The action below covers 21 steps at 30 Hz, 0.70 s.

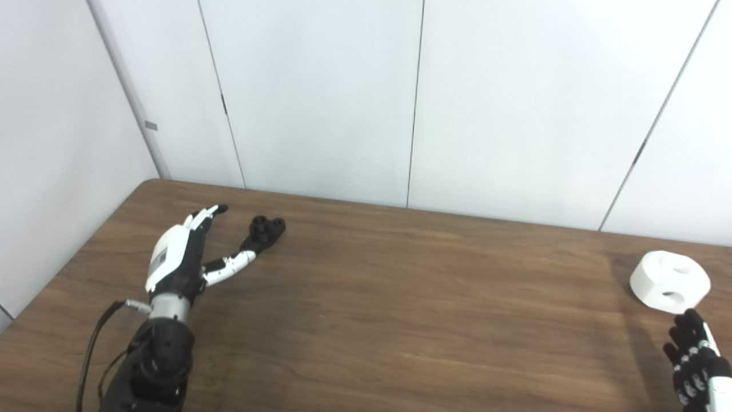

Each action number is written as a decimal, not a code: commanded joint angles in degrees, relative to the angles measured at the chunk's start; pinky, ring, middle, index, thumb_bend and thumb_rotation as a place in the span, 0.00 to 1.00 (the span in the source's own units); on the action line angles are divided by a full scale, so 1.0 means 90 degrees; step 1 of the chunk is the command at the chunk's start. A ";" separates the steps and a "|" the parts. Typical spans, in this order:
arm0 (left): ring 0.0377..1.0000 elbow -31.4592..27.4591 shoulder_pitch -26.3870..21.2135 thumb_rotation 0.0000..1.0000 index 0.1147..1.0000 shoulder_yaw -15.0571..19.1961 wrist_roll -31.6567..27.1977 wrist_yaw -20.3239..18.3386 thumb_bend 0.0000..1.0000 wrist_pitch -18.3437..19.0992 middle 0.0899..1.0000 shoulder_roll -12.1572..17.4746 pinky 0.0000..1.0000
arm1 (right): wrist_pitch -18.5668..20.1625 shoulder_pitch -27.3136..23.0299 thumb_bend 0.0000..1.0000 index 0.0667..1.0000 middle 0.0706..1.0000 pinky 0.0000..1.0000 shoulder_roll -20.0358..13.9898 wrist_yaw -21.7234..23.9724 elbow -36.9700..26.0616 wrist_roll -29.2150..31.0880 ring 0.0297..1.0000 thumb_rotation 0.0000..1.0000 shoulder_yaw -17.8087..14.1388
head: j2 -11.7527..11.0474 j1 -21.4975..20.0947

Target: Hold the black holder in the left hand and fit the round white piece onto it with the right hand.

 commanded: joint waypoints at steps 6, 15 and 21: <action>0.97 0.0577 -0.0559 0.46 0.84 -0.0422 0.0658 0.0446 0.80 0.0021 0.93 0.0421 1.00 | -0.0061 0.0476 0.52 1.00 1.00 1.00 0.0297 0.0099 0.0504 0.0006 1.00 1.00 0.0187 | 0.0041 -0.0002; 0.98 0.1281 -0.0971 0.46 0.83 -0.0543 0.0432 0.0424 0.84 -0.0048 0.93 0.0467 1.00 | 0.0002 0.0489 0.55 1.00 0.99 1.00 0.0312 0.0128 0.0450 0.0053 1.00 1.00 0.0183 | 0.0053 -0.0010; 1.00 0.1635 -0.1209 0.46 0.82 -0.0639 0.0519 0.0429 0.85 0.0387 0.93 0.0410 1.00 | 0.0102 0.0508 0.58 1.00 1.00 1.00 0.0317 0.0159 0.0383 0.0155 1.00 0.96 0.0167 | 0.0053 -0.0010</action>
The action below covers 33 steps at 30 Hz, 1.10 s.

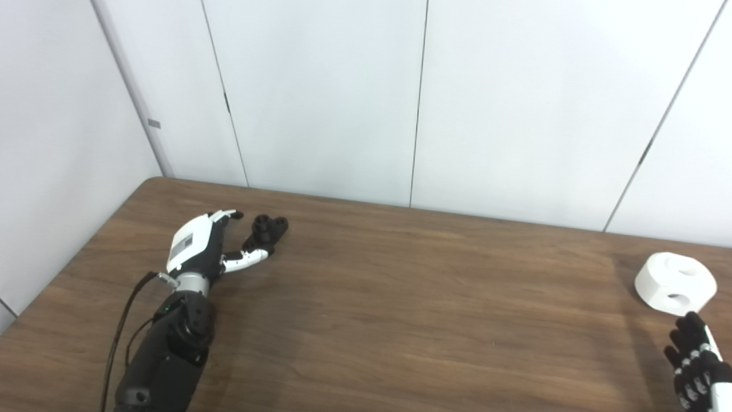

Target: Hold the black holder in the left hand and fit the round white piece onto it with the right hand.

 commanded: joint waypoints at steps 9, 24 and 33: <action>1.00 0.0320 -0.0627 0.49 0.81 -0.0273 0.0191 0.0222 0.84 0.0629 0.94 0.0170 1.00 | -0.0037 0.0465 0.62 1.00 0.98 1.00 0.0330 0.0091 0.0492 0.0164 1.00 0.94 0.0140 | 0.0032 -0.0030; 1.00 0.0651 -0.0881 0.48 0.80 -0.0506 0.0101 0.0390 0.88 0.0651 0.93 0.0162 1.00 | -0.0011 0.0438 0.59 1.00 0.99 1.00 0.0337 0.0106 0.0533 0.0246 1.00 0.94 0.0110 | 0.0038 -0.0032; 0.99 0.0921 -0.0992 0.42 0.73 -0.0608 0.0056 0.0671 0.88 0.0516 0.92 0.0110 1.00 | -0.0029 0.0433 0.58 1.00 0.98 1.00 0.0355 0.0078 0.0526 0.0231 1.00 0.94 0.0098 | 0.0073 -0.0058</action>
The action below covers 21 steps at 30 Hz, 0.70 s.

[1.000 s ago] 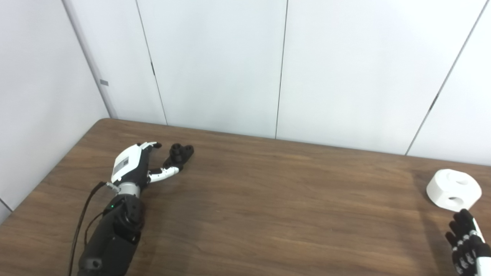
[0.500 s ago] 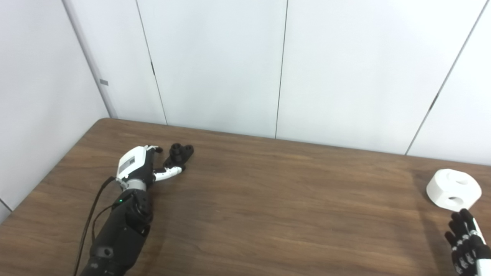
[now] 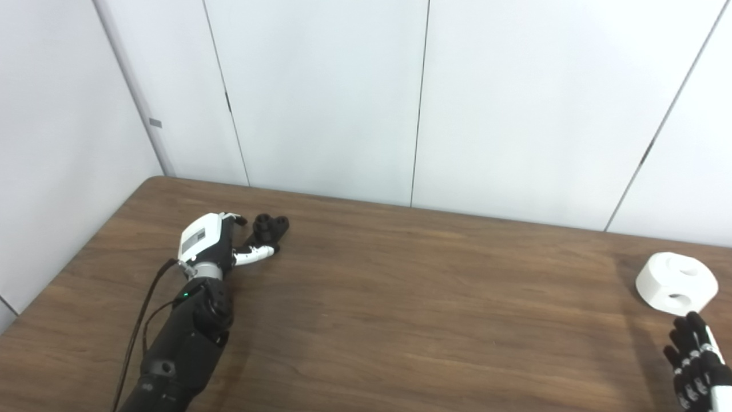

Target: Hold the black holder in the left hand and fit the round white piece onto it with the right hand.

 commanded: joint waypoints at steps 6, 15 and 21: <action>1.00 -0.0057 -0.0336 0.42 0.69 -0.0037 0.0007 0.0239 0.87 -0.0104 0.92 0.0121 1.00 | -0.0002 0.0433 0.59 1.00 0.97 1.00 0.0389 -0.0079 0.0492 0.0035 1.00 0.93 0.0106 | 0.0029 0.0009; 0.99 -0.0098 -0.0332 0.42 0.68 -0.0083 -0.0004 0.0199 0.89 -0.0064 0.91 0.0117 1.00 | -0.0027 0.0443 0.60 1.00 0.98 1.00 0.0360 -0.0026 0.0480 0.0070 1.00 0.93 0.0103 | 0.0064 0.0021; 0.99 -0.0128 -0.0329 0.44 0.66 -0.0107 -0.0020 0.0150 0.89 -0.0029 0.90 0.0113 0.99 | -0.0015 0.0449 0.59 1.00 0.98 1.00 0.0357 -0.0035 0.0470 0.0065 1.00 0.93 0.0093 | 0.0081 0.0022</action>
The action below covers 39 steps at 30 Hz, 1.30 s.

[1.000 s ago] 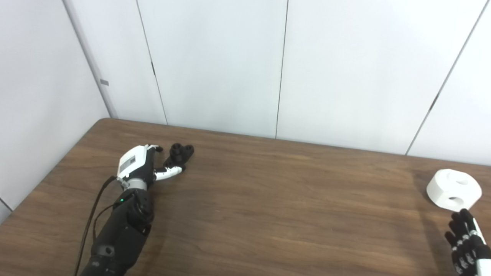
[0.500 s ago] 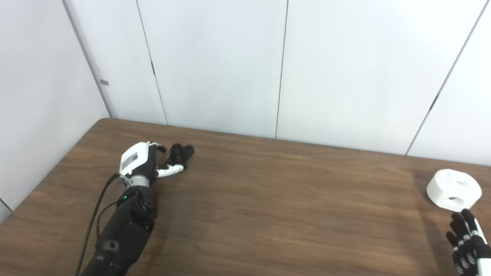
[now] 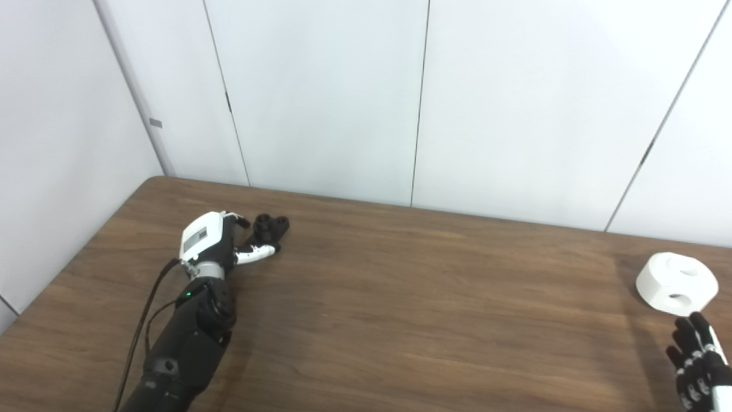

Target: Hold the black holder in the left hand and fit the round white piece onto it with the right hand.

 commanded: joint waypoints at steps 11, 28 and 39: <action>0.97 -0.0310 -0.0261 0.30 0.55 0.0182 -0.0338 -0.0020 0.82 -0.0157 0.86 0.0029 0.99 | -0.0018 0.0467 0.59 1.00 0.99 1.00 0.0318 0.0007 0.0438 0.0083 1.00 0.93 0.0130 | 0.0092 -0.0033; 0.93 -0.0206 -0.0218 0.04 0.42 0.0365 -0.0826 0.0178 0.52 -0.0518 0.78 -0.0055 0.86 | -0.0005 0.0497 0.59 1.00 0.99 1.00 0.0352 -0.0012 0.0366 0.0105 1.00 0.91 0.0111 | 0.0140 -0.0016; 0.91 -0.0460 -0.0166 0.04 0.42 0.0241 -0.0833 -0.0219 0.52 -0.0286 0.80 0.0075 0.84 | -0.0013 0.0487 0.61 1.00 0.98 1.00 0.0396 -0.0087 0.0341 0.0007 1.00 0.91 0.0116 | 0.0184 -0.0094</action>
